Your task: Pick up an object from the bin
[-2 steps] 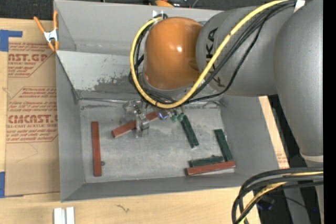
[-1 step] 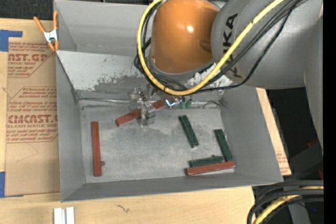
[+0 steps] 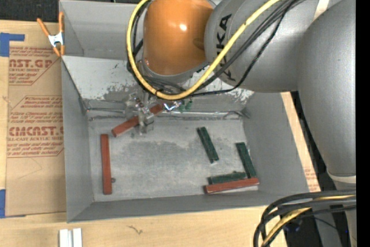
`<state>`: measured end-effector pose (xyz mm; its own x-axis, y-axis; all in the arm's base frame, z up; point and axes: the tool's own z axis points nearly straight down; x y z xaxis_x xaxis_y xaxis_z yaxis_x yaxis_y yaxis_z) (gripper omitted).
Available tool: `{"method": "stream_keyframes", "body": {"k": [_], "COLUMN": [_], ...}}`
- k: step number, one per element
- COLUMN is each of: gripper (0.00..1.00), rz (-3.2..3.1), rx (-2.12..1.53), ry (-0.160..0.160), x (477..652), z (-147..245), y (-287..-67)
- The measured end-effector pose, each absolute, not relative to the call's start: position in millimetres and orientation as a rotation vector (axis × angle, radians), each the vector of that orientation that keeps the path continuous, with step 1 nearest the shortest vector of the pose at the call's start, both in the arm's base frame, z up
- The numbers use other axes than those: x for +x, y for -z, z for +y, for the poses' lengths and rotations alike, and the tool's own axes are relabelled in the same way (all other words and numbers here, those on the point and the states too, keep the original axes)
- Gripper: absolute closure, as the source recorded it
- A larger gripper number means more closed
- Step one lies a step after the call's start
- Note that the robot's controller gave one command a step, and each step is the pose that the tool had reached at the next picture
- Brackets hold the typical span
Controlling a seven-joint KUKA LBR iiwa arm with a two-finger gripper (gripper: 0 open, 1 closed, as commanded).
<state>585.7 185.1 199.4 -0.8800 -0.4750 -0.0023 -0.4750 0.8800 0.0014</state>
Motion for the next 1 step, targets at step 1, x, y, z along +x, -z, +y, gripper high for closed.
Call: {"method": "stream_keyframes", "body": {"k": [1], "gripper": [1.0], "rz": [2.957], "rx": [-1.035], "ry": [-0.002], "x": [585.3], "z": [194.5], "y": [-257.7]}}
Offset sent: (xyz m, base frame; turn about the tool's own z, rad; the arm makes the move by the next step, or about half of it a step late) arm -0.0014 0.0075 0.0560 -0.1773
